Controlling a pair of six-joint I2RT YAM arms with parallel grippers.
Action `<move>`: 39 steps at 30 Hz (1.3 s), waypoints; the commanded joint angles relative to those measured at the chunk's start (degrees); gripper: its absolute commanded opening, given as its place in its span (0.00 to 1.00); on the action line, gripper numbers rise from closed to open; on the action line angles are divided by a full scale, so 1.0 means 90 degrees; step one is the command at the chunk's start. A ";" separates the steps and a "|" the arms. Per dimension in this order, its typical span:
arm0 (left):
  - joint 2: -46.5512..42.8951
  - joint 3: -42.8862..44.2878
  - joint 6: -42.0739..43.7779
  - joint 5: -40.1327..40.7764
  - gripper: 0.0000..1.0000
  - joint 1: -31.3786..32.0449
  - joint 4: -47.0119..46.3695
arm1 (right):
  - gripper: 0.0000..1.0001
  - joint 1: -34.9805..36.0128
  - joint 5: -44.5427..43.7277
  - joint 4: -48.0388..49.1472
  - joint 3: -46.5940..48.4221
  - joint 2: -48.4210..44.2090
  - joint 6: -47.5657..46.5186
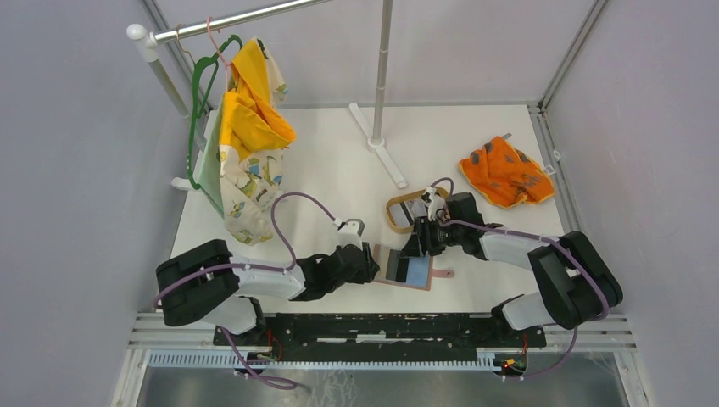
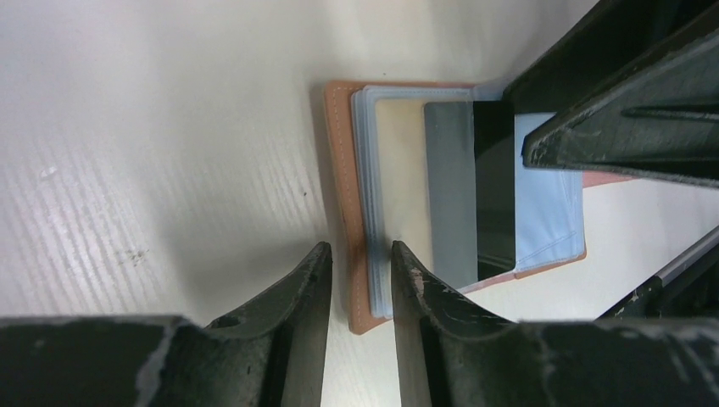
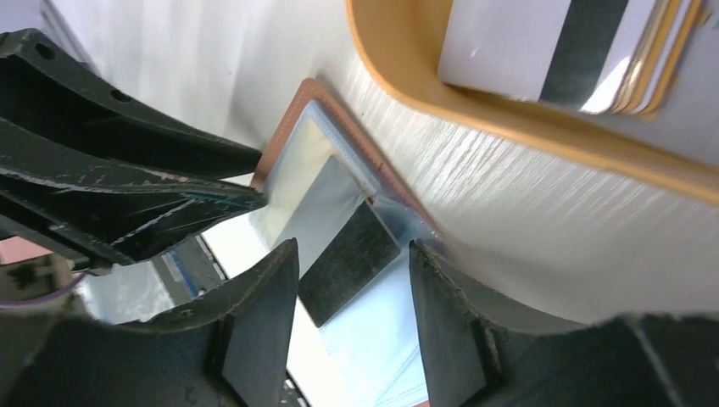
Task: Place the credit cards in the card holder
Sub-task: Insert the credit card into the card holder.
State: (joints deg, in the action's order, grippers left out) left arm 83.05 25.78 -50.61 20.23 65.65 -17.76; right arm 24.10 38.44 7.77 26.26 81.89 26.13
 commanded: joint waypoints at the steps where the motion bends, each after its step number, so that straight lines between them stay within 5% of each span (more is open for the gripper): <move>1: -0.0365 -0.0165 0.0277 -0.0066 0.39 0.0026 0.0333 | 0.57 -0.0056 -0.0696 -0.0601 0.0449 -0.0085 -0.1011; 5: -0.0736 -0.0373 0.0210 -0.0099 0.39 0.0021 0.0333 | 0.53 -0.0067 -0.0801 -0.1047 0.0822 -0.0293 -0.2097; 12: -0.1023 -0.0523 0.0258 0.0186 0.26 0.0027 0.0645 | 0.12 0.0170 0.0867 -0.1298 0.0549 -0.1173 -0.5557; 18: -0.0829 -0.0293 0.0477 0.0456 0.23 0.0026 0.0824 | 0.02 0.0964 0.0482 -0.2391 0.0312 -0.1471 -0.9072; 27: -0.0380 -0.0061 0.0672 0.0443 0.23 0.0028 0.0799 | 0.02 0.1591 -0.1047 -0.2453 0.0188 -0.1203 -1.0097; 39: 0.0312 0.0152 0.0838 -0.0143 0.23 0.0026 0.0216 | 0.02 0.2067 -0.1461 -0.1711 0.0389 -0.0785 -0.9406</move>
State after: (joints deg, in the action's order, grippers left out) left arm 83.40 26.65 -45.47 22.06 65.60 -15.25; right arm 41.63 27.33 -11.29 28.14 73.32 -61.56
